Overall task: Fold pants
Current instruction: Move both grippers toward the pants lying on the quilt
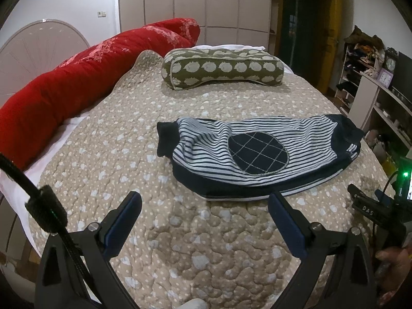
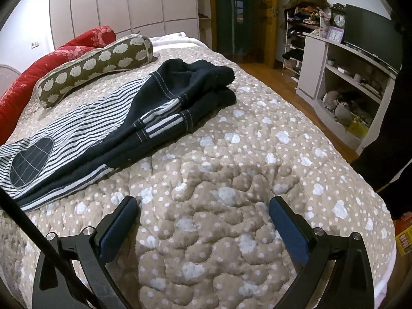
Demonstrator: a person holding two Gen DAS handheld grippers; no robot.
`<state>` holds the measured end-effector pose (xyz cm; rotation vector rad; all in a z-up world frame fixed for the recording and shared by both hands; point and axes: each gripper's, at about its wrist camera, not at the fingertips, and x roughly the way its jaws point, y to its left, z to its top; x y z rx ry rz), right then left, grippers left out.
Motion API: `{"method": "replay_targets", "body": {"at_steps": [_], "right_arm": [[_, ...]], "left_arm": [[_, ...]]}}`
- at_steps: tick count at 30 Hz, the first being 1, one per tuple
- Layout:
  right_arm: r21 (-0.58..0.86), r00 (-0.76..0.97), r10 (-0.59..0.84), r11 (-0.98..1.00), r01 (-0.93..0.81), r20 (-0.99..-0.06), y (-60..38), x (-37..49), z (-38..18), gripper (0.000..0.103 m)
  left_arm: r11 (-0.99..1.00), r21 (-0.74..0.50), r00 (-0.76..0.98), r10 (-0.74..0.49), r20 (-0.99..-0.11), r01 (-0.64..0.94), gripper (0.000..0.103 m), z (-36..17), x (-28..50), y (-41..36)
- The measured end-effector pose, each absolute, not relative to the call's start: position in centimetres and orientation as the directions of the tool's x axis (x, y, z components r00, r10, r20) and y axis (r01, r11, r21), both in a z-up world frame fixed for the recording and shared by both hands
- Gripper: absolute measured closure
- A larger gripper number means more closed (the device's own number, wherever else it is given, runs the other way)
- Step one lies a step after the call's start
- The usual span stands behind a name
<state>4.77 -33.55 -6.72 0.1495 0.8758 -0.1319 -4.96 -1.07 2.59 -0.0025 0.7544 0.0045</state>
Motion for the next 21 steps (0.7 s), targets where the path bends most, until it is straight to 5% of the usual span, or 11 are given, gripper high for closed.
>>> {"method": "replay_targets", "body": {"at_steps": [21], "right_arm": [[0.055,0.653,-0.076,0.983,0.177,-0.753,-33.2,4.1,-6.8,0.001]], "left_arm": [[1.0,0.022,0.708,0.0,-0.707,0.022,0.005,2.0,-4.8,-2.7]]}}
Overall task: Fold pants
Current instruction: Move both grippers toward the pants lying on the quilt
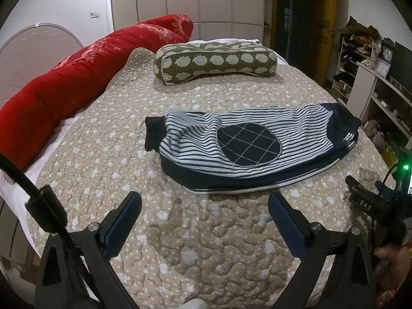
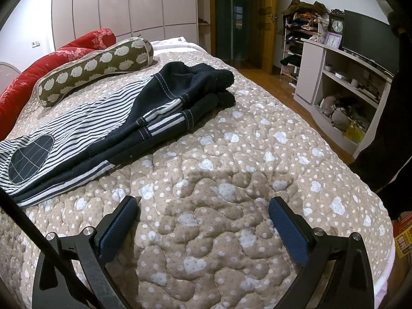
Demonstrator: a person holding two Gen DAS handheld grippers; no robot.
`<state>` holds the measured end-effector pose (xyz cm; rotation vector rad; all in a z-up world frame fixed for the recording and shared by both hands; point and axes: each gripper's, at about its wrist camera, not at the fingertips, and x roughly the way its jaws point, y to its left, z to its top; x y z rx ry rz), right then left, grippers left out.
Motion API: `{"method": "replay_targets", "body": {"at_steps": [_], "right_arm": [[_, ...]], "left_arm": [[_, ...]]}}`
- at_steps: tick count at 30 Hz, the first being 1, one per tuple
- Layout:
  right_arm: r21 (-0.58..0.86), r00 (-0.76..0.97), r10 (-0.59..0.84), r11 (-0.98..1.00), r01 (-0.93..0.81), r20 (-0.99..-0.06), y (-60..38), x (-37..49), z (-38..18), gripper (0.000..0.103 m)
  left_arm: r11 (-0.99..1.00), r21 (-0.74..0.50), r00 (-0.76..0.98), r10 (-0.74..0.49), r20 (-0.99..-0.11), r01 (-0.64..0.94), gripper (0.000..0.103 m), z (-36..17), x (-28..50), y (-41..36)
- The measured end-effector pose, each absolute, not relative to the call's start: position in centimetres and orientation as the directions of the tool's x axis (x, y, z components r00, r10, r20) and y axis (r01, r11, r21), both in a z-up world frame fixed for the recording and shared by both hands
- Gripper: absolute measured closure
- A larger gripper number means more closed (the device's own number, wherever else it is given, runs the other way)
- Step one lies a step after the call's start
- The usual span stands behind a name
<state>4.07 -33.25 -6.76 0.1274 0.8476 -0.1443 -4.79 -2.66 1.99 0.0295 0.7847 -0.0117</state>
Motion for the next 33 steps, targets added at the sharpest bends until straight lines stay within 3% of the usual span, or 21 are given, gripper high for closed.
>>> {"method": "replay_targets", "body": {"at_steps": [21,33], "right_arm": [[0.048,0.695,-0.036,0.994,0.101,-0.718,-33.3,1.2,-6.5,0.001],[0.059,0.734,-0.025,0.994,0.088,-0.678,-33.3,0.6,-6.9,0.001]], "left_arm": [[0.975,0.103,0.655,-0.054,-0.753,0.199,0.005,1.4,-3.6,-10.5],[0.965,0.153,0.699,-0.043,-0.714,0.215,0.005,3.0,-5.4,-12.5]]}}
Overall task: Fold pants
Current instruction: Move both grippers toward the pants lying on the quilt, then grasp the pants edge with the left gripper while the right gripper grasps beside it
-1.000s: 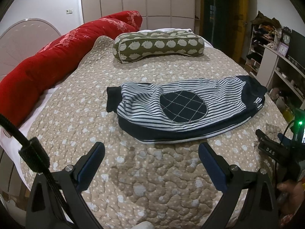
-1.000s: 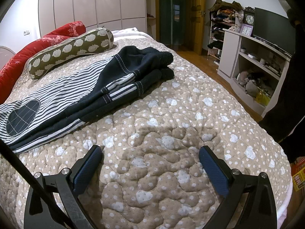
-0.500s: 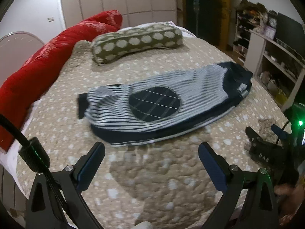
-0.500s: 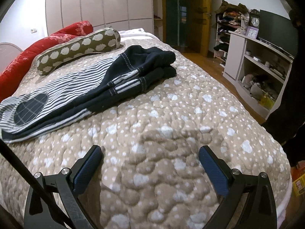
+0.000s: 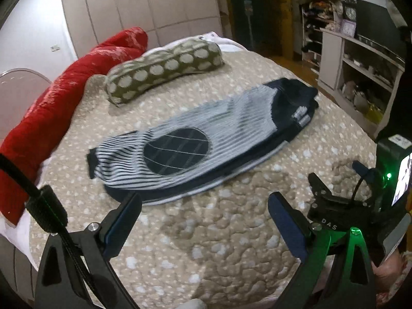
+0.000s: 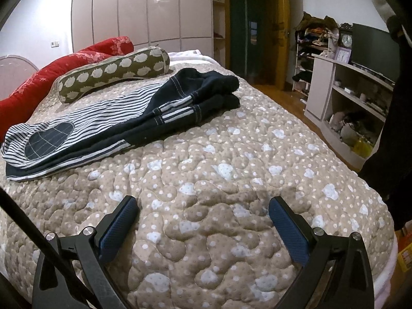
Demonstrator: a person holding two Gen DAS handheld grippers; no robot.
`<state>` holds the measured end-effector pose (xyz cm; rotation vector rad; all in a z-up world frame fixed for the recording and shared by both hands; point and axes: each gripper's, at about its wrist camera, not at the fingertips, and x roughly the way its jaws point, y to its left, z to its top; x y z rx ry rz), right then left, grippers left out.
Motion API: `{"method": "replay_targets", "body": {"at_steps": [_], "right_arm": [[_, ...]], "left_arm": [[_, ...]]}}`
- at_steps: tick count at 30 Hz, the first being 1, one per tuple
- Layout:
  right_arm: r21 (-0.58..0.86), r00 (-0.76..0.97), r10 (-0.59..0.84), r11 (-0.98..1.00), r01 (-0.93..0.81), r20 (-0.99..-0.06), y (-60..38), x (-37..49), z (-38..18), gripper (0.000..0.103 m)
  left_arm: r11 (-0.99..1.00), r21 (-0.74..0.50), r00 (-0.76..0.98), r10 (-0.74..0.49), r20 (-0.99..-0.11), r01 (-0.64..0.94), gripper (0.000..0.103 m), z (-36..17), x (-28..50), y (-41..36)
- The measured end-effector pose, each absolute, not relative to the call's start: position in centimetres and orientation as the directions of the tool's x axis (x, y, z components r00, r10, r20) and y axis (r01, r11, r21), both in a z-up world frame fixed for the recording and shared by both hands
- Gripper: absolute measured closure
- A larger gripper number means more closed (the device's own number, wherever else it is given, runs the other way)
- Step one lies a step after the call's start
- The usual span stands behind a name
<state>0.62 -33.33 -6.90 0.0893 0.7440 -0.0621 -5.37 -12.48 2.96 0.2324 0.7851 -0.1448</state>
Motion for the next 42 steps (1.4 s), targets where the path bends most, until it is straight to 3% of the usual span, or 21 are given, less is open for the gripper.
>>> {"method": "replay_targets", "body": {"at_steps": [14,19,24,30,31,32,33,34,35,36,42], "right_arm": [[0.094,0.704,0.016,0.993,0.072,-0.71,-33.5,1.1,-5.5,0.001],[0.235,0.688,0.167,0.972,0.005,-0.706,-34.6,4.2,-3.3,0.001],[0.514,0.62,0.384,0.857,0.036,-0.684,-36.1,9.4,-4.8,0.006],[0.54,0.628,0.396,0.84,0.047,-0.67,-35.4,14.1,-4.8,0.019],[0.524,0.629,0.379,0.85,0.053,-0.678,-35.2,15.0,-4.9,0.023],[0.518,0.631,0.365,0.853,0.067,-0.684,-35.2,15.7,-5.0,0.035],[0.525,0.628,0.364,0.847,0.085,-0.688,-35.5,16.3,-5.3,0.044],[0.539,0.623,0.369,0.836,0.102,-0.69,-35.8,16.8,-5.5,0.07],[0.565,0.617,0.391,0.818,0.107,-0.683,-36.1,17.2,-5.5,0.087],[0.598,0.615,0.423,0.795,0.101,-0.665,-36.4,17.1,-5.3,0.087],[0.56,0.664,0.415,0.829,0.006,-0.622,-35.7,12.9,-0.4,0.09]], "left_arm": [[1.0,0.009,0.695,0.021,-0.718,-0.02,0.005,3.2,-2.8,-0.9],[0.983,-0.168,0.644,-0.08,-0.761,-0.077,0.006,2.4,0.0,4.1],[0.937,-0.339,0.589,-0.226,-0.776,-0.088,0.006,0.2,3.1,6.3],[0.866,-0.498,0.505,-0.41,-0.759,-0.046,0.007,-2.8,7.5,5.3],[0.859,-0.51,0.49,-0.427,-0.76,-0.044,0.017,-3.2,8.3,4.7],[0.868,-0.492,0.464,-0.41,-0.785,-0.064,0.028,-3.7,9.1,3.9],[0.892,-0.441,0.441,-0.36,-0.822,-0.094,0.059,-4.1,9.5,3.3],[0.913,-0.393,0.434,-0.312,-0.845,-0.111,0.076,-4.1,9.7,2.9],[0.919,-0.379,0.433,-0.299,-0.851,-0.111,0.079,-3.9,9.9,2.7],[0.916,-0.39,0.431,-0.313,-0.846,-0.099,0.085,-3.4,9.9,2.6],[0.934,-0.354,0.485,-0.289,-0.826,-0.047,0.086,1.3,7.4,2.9]]}}
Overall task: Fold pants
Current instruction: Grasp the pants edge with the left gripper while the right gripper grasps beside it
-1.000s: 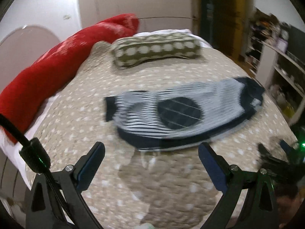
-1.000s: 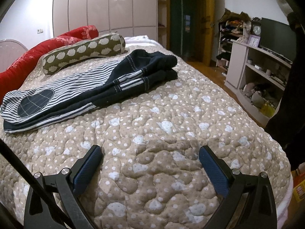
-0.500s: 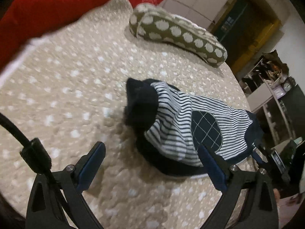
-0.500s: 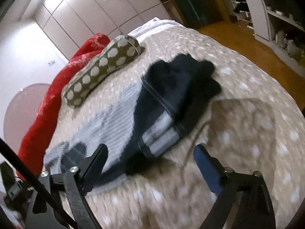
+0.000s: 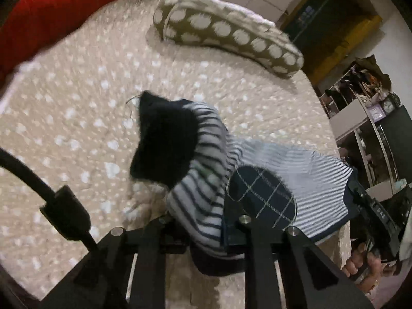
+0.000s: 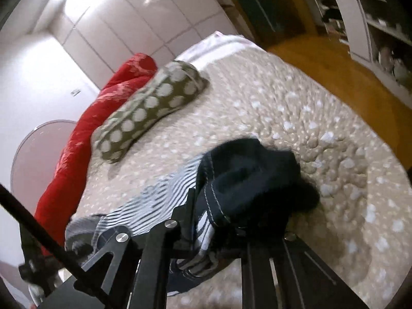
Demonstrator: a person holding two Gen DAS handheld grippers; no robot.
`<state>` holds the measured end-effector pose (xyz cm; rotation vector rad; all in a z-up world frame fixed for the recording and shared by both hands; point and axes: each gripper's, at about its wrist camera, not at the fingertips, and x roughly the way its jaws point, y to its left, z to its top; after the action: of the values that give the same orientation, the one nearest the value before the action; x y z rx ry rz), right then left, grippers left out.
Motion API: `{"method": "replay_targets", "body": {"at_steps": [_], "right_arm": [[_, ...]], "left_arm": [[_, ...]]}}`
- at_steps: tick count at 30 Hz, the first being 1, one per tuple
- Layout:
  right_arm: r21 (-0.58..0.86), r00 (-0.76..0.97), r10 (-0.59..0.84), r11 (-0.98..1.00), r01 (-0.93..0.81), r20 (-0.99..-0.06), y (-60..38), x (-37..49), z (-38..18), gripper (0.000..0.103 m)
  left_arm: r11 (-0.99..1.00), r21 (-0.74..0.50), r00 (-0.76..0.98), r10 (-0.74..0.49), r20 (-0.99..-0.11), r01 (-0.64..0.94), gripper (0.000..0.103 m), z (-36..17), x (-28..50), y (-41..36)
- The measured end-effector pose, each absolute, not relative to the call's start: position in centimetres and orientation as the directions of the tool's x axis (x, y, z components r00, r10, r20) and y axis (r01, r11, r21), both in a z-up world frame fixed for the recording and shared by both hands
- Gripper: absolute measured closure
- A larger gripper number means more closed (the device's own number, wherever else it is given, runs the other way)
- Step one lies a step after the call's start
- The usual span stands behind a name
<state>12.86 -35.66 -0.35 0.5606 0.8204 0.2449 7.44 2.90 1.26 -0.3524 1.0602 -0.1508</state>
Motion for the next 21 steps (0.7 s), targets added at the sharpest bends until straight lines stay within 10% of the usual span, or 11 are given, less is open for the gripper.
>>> {"method": "replay_targets", "body": {"at_steps": [4,15,21], "right_arm": [[0.501,0.659,0.361,0.865,0.029,-0.66,-35.6,10.2,-0.5,0.087],[0.413,0.677,0.252,0.907,0.085,-0.691,-37.5,4.0,-1.6,0.043],[0.655,0.587,0.581,0.748,-0.11,-0.565,-35.3,4.0,-1.4,0.042]], "left_arm": [[0.96,-0.254,0.476,-0.169,-0.863,-0.121,0.062,-0.1,6.1,4.0],[0.884,-0.386,0.562,-0.184,-0.806,-0.263,0.06,0.8,2.3,12.0],[0.873,-0.442,0.517,-0.285,-0.807,-0.208,0.058,-0.2,2.5,10.6]]}}
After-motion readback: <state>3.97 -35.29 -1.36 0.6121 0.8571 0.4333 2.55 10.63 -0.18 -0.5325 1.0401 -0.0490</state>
